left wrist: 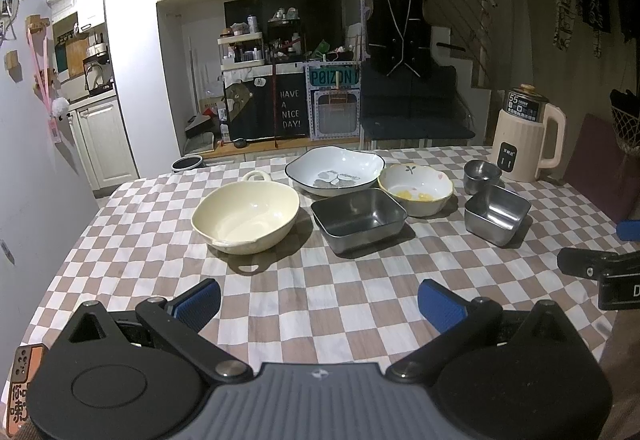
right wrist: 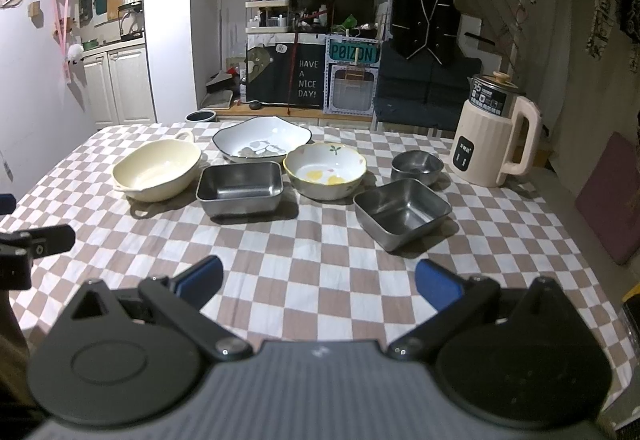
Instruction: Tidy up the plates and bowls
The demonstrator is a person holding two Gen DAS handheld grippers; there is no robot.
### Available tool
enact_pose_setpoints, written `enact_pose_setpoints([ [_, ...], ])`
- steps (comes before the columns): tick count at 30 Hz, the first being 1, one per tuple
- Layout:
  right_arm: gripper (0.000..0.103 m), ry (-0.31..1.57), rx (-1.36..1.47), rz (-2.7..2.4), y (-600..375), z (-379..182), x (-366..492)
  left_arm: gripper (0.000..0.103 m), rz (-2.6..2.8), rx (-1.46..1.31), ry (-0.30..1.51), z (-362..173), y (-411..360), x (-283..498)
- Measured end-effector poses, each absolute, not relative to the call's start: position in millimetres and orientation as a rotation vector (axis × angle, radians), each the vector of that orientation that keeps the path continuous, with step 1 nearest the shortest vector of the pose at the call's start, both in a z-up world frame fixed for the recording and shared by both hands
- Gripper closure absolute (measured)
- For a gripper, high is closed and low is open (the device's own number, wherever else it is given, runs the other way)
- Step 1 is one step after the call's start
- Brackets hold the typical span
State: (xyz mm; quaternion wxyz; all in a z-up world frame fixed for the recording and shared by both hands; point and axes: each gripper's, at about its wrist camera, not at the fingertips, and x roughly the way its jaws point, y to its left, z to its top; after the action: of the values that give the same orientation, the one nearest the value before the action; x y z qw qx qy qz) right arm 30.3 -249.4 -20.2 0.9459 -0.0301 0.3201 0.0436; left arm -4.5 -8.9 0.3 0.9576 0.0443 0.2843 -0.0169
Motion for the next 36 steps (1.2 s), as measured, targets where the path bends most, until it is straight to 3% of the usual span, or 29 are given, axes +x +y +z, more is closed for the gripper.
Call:
enact_pose_setpoints([
  [36,0.000,0.657,-0.060,0.086,-249,-20,31,0.000,-0.043,0.077,0.592,-10,-6,-3],
])
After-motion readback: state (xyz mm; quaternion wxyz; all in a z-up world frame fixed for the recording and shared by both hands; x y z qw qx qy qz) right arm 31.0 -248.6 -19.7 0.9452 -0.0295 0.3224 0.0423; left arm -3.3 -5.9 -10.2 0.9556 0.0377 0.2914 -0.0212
